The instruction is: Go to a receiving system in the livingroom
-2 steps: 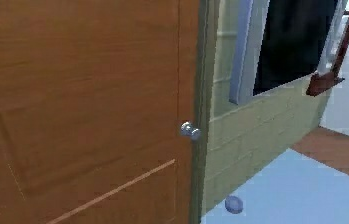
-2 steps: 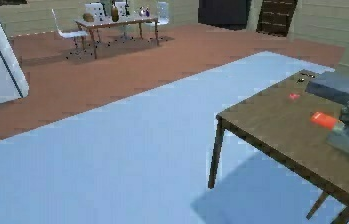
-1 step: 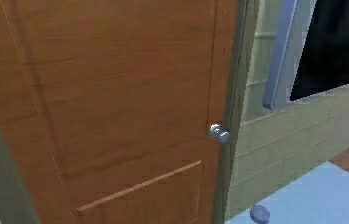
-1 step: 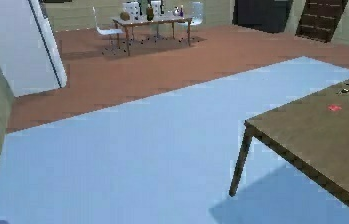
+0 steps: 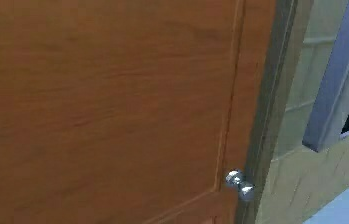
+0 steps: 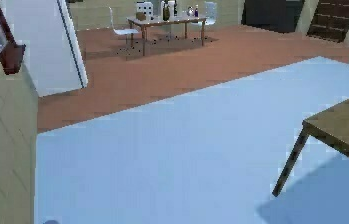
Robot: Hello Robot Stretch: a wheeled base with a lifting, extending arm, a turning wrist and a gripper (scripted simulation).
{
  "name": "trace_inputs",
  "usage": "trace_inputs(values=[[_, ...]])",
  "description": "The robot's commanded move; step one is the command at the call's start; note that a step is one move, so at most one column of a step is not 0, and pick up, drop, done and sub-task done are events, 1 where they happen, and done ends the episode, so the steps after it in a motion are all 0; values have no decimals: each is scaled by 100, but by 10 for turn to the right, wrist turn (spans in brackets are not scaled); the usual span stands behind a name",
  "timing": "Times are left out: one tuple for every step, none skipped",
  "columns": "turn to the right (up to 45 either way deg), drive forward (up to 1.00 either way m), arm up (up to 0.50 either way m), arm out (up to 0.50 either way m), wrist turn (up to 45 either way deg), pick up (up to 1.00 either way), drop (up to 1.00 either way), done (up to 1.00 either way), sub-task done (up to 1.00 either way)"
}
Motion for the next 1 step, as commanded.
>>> trace_inputs(values=[[450,0,0,0,0,0,0,0,0]])
